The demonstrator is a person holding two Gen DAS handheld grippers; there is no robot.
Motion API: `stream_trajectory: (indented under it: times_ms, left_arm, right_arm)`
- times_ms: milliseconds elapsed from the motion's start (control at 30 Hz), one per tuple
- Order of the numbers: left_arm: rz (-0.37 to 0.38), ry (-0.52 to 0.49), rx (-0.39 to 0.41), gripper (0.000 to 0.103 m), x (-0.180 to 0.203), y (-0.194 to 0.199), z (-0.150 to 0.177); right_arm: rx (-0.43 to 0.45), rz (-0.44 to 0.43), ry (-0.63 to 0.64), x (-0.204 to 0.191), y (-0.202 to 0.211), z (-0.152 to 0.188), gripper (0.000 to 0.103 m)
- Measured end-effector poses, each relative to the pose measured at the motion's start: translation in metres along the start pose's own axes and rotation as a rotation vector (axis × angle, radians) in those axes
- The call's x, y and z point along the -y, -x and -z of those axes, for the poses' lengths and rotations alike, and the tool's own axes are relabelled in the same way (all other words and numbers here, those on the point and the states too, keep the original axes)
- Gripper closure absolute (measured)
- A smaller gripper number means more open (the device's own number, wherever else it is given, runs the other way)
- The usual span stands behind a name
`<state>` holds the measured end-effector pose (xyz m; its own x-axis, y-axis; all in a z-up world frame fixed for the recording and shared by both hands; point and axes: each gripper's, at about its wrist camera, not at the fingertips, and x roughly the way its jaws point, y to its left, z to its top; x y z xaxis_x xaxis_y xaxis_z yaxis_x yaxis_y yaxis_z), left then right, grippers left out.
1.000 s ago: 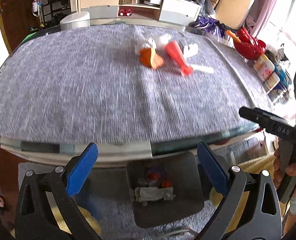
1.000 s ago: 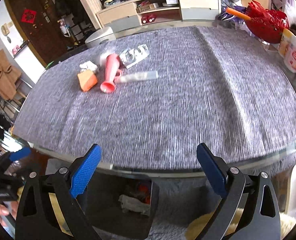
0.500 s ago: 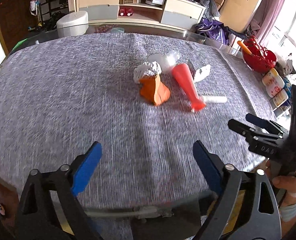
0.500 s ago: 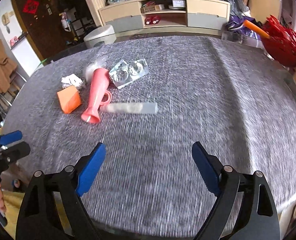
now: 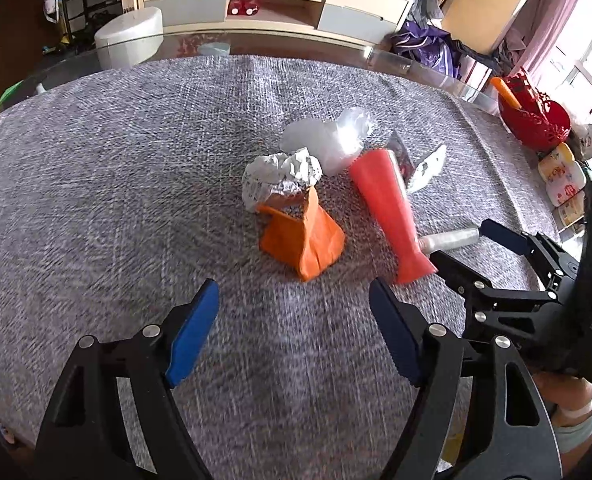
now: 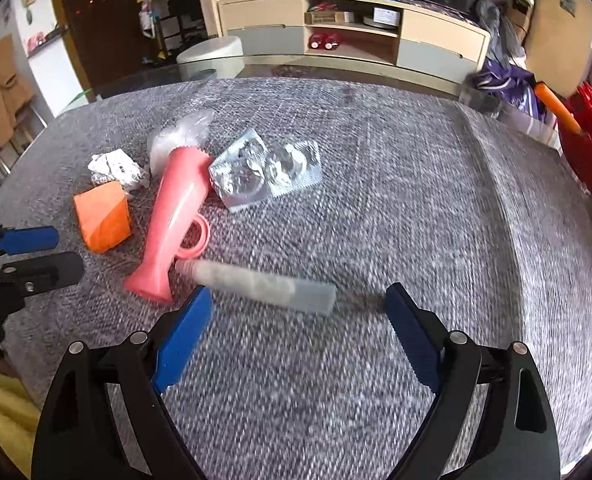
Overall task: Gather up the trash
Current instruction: 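Grasp the orange cone with the left gripper while the right gripper grasps the white tube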
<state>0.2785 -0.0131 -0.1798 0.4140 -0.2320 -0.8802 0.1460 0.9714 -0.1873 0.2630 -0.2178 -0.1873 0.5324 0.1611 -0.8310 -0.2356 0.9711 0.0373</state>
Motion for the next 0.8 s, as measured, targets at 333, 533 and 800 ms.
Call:
stream_trajectory:
  times_ms: [333, 533, 800]
  left_arm:
    - [-0.003, -0.018, -0.010, 0.046, 0.002, -0.022, -0.028]
    - [-0.004, -0.019, -0.005, 0.052, 0.002, -0.025, -0.036]
    - [0.000, -0.016, -0.002, 0.056, -0.003, -0.023, -0.034]
  right_arm:
    - [0.007, -0.021, 0.039, -0.006, -0.009, -0.018, 0.013]
    - [-0.006, -0.047, 0.055, -0.015, -0.010, -0.020, 0.005]
    - [0.009, -0.035, 0.065, -0.022, -0.017, -0.024, 0.003]
